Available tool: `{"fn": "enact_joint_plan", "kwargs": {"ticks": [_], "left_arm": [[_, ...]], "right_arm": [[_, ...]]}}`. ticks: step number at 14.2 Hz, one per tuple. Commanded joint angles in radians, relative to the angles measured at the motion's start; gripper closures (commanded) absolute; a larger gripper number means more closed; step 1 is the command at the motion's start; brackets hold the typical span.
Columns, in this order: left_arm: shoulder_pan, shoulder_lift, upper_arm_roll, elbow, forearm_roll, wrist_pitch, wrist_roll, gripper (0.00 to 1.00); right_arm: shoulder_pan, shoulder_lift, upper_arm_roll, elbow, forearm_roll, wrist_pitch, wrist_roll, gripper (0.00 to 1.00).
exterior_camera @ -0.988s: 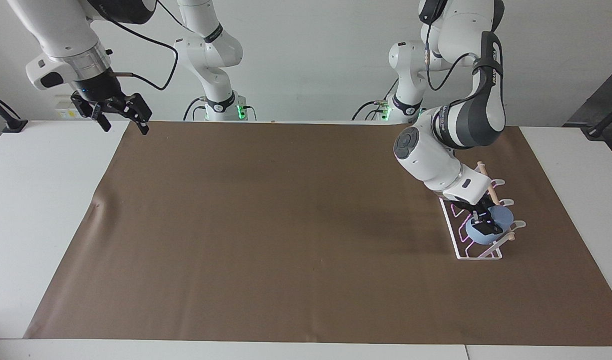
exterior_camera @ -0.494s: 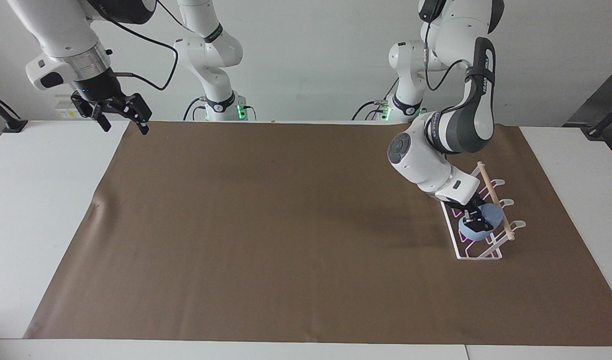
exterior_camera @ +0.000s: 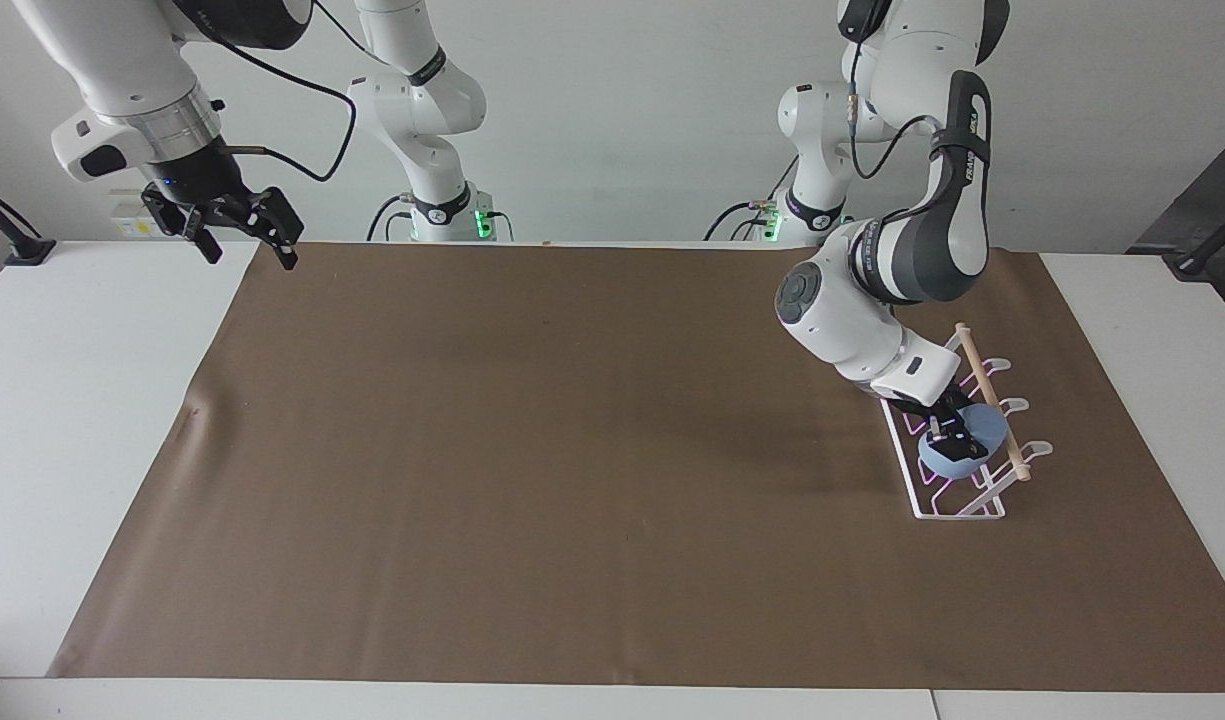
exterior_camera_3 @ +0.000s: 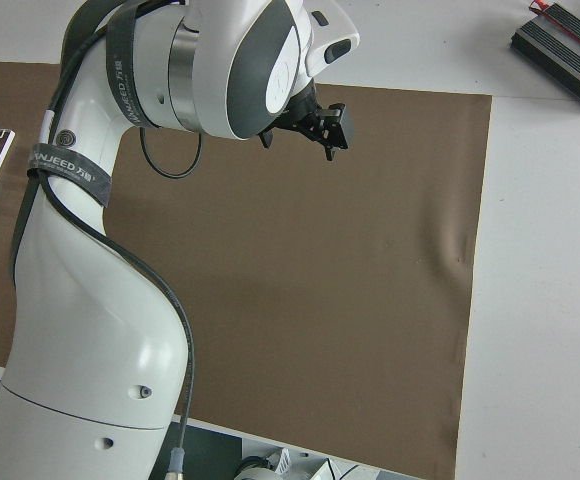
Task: Hang cup on cup holder
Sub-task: 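Carry the cup with the left gripper over the wire rack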
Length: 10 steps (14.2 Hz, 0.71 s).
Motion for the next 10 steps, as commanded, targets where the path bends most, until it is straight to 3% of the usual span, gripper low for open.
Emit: {"fn": "enact_joint_plan", "kwargs": {"ticks": [1, 2, 5, 7, 10], "left_arm": [[-0.003, -0.032, 0.005, -0.036, 0.011, 0.013, -0.008, 0.48], [-0.001, -0.032, 0.005, -0.039, 0.011, 0.013, -0.008, 0.41], [-0.001, -0.032, 0.005, -0.036, 0.011, 0.010, -0.008, 0.40], [-0.001, -0.032, 0.005, -0.033, 0.011, 0.008, -0.008, 0.29], [-0.001, -0.032, 0.005, -0.034, 0.009, 0.008, -0.008, 0.21]], "right_arm": [[-0.006, -0.008, 0.003, -0.018, 0.003, 0.016, 0.018, 0.00], [-0.006, -0.010, 0.003, -0.018, 0.003, 0.016, 0.018, 0.00], [-0.008, -0.010, 0.003, -0.018, 0.003, 0.016, 0.017, 0.00], [-0.008, -0.010, 0.003, -0.018, 0.003, 0.017, 0.018, 0.00], [-0.008, -0.010, 0.003, -0.018, 0.003, 0.017, 0.018, 0.00]]}}
